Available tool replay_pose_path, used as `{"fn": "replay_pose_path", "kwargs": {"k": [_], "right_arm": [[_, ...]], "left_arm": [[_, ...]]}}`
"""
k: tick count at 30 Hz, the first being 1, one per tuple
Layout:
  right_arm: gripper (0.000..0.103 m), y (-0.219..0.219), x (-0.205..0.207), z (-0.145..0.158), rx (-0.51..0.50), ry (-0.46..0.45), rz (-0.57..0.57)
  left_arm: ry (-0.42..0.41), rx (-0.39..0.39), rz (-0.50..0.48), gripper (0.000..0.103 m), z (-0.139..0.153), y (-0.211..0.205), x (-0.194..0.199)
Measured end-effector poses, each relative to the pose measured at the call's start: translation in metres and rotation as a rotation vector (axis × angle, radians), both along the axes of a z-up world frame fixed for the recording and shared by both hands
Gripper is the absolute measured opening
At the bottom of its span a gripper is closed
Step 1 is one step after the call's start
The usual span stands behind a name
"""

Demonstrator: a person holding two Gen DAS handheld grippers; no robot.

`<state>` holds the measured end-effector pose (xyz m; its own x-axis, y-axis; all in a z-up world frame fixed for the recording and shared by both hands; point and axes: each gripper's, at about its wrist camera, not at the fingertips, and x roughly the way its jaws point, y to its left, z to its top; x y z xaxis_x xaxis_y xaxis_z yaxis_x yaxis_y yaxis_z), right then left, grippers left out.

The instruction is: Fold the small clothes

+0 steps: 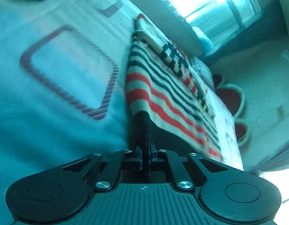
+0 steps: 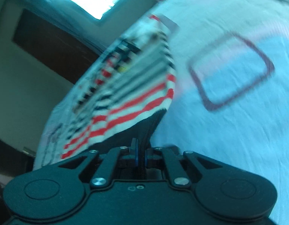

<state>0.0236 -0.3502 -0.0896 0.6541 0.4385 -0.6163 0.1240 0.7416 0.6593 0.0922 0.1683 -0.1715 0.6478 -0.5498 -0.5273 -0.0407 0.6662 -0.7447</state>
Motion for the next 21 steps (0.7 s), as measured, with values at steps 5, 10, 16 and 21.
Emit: {"fn": "replay_pose_path", "kwargs": {"k": [5, 10, 16, 21], "right_arm": [[0.006, -0.008, -0.008, -0.001, 0.077, -0.031, -0.048], [0.006, -0.003, 0.008, 0.041, 0.044, -0.154, -0.027], [0.006, 0.01, 0.064, 0.103, -0.052, -0.285, -0.029], [0.006, 0.004, 0.124, 0.137, -0.094, -0.331, -0.044]], "left_arm": [[-0.025, -0.066, 0.04, 0.005, 0.005, 0.003, -0.005], [-0.07, -0.047, 0.041, 0.005, 0.034, 0.001, 0.012], [-0.175, -0.073, 0.059, 0.005, 0.089, -0.001, 0.069], [-0.208, 0.005, 0.06, 0.005, 0.14, -0.011, 0.14]]}}
